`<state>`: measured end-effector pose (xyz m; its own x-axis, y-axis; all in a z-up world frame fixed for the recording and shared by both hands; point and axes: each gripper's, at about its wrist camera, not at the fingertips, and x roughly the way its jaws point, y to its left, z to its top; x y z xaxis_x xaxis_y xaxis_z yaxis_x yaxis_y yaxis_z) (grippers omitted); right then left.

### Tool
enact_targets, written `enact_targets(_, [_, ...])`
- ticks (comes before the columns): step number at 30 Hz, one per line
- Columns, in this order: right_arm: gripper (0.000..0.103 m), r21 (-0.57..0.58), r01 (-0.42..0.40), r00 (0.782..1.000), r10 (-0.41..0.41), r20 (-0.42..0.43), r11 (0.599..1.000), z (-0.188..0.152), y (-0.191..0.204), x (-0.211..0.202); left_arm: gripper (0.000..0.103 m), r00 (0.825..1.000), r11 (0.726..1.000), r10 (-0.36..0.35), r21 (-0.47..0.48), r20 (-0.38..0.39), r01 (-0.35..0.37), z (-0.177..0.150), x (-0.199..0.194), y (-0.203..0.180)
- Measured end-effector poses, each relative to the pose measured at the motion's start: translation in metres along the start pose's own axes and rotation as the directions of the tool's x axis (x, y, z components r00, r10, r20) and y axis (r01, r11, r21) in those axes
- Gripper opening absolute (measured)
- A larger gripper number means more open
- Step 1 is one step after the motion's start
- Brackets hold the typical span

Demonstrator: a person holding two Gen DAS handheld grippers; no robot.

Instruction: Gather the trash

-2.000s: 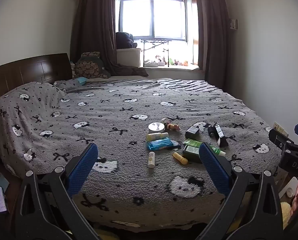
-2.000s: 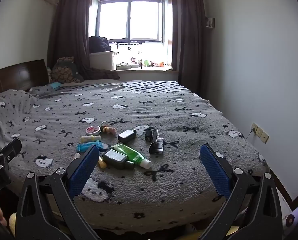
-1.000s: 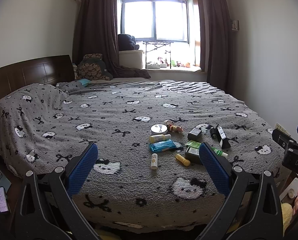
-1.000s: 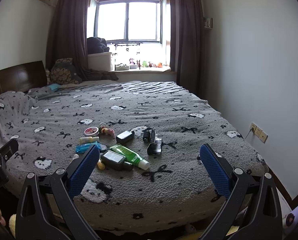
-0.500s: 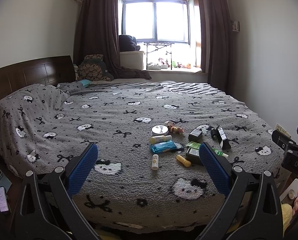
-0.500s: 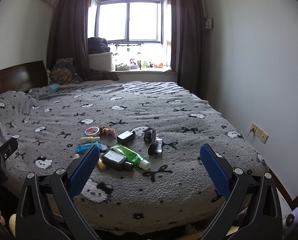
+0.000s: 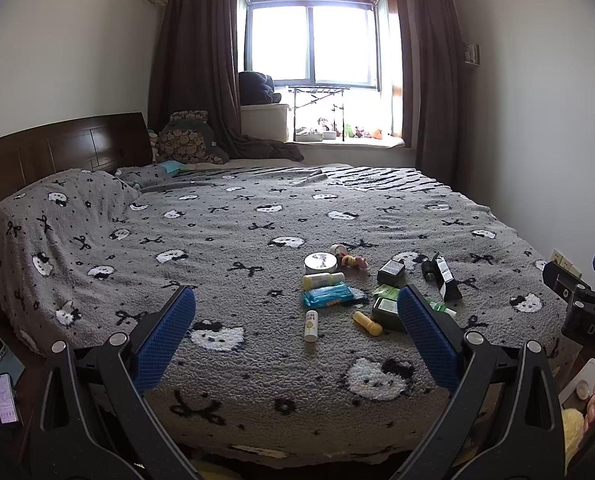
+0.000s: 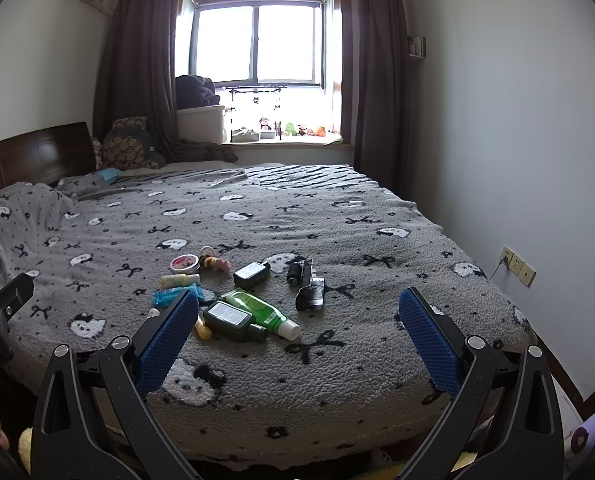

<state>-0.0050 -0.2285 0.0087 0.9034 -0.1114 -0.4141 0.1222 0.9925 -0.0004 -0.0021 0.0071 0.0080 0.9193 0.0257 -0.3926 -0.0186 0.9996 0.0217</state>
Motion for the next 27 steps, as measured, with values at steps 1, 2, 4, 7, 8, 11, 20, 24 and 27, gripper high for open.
enact_targets(1, [0.100, 0.000, -0.001, 1.000, 0.001, 0.000, 1.000, 0.000, 0.000, 0.000, 0.096, 1.000, 1.000, 0.000, 0.000, 0.000, 0.000, 0.000, 0.000, 0.000])
enact_targets(2, [0.100, -0.001, -0.002, 1.000, 0.002, 0.000, 1.000, 0.000, 0.000, 0.000, 0.096, 1.000, 1.000, -0.001, 0.000, 0.000, 0.001, 0.000, 0.000, 0.000])
enact_targets(4, [0.100, -0.001, -0.002, 1.000, 0.002, -0.001, 1.000, 0.000, 0.000, 0.001, 0.096, 1.000, 1.000, 0.000, 0.001, 0.000, 0.000, 0.000, 0.000, 0.000])
enact_targets(7, [0.100, 0.000, -0.001, 1.000, 0.001, 0.000, 1.000, 0.000, 0.000, 0.000, 0.096, 1.000, 1.000, 0.000, 0.000, 0.000, 0.000, 0.000, 0.000, 0.001])
enact_targets(8, [0.100, -0.001, -0.001, 1.000, 0.001, -0.001, 1.000, 0.000, 0.000, 0.000, 0.096, 1.000, 1.000, 0.001, 0.000, 0.000, -0.001, 0.000, 0.000, 0.000])
enact_targets(11, [0.100, -0.001, -0.001, 1.000, 0.001, -0.001, 1.000, 0.000, 0.000, 0.000, 0.096, 1.000, 1.000, 0.000, 0.001, 0.000, 0.000, -0.001, 0.000, 0.000])
enact_targets(20, [0.100, 0.005, 0.003, 1.000, -0.003, -0.005, 1.000, -0.002, -0.002, 0.003, 0.096, 1.000, 1.000, 0.011, -0.002, -0.010, -0.011, -0.002, 0.004, 0.001])
enact_targets(24, [0.100, 0.003, 0.007, 1.000, -0.007, -0.011, 1.000, -0.004, -0.005, 0.009, 0.096, 1.000, 1.000, 0.014, 0.002, -0.022, -0.014, -0.006, 0.014, 0.000])
enact_targets(27, [0.100, -0.005, 0.022, 1.000, -0.023, -0.017, 1.000, -0.009, -0.007, 0.019, 0.096, 0.999, 1.000, 0.023, 0.014, -0.031, -0.022, -0.012, 0.024, -0.001])
